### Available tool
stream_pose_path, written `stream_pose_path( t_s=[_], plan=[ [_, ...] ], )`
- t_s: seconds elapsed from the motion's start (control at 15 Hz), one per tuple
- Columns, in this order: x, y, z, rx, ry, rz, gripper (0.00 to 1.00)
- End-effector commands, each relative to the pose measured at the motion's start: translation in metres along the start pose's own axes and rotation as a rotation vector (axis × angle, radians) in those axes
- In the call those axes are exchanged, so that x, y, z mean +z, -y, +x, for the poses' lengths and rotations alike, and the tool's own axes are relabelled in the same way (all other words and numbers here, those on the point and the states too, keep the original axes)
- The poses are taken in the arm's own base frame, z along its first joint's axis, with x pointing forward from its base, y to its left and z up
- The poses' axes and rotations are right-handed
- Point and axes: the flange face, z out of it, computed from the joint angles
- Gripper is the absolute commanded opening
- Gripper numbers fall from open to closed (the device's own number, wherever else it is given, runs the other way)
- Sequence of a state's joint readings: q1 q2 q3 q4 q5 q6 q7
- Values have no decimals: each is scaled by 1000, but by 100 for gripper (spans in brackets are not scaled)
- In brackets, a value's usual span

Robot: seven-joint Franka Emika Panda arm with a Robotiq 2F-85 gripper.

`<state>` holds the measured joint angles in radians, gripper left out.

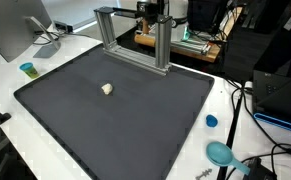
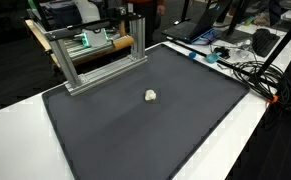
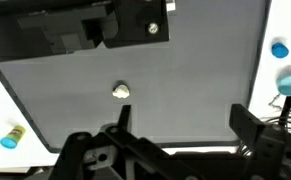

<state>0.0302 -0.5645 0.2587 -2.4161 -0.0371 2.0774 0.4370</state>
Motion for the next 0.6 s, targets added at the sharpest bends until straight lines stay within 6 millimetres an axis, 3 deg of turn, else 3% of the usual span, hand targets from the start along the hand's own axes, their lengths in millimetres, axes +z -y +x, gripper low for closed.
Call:
stream_pose_path(
  t_s=[0.0, 0.27, 0.33, 0.53],
  plan=[
    [17, -36, -13, -110, -64, 71, 100],
    [32, -79, -28, -222, -38, -30, 100],
    [35, -63, -12, -186, -7, 22, 100],
    [35, -76, -21, -201, -19, -13, 100]
  ],
)
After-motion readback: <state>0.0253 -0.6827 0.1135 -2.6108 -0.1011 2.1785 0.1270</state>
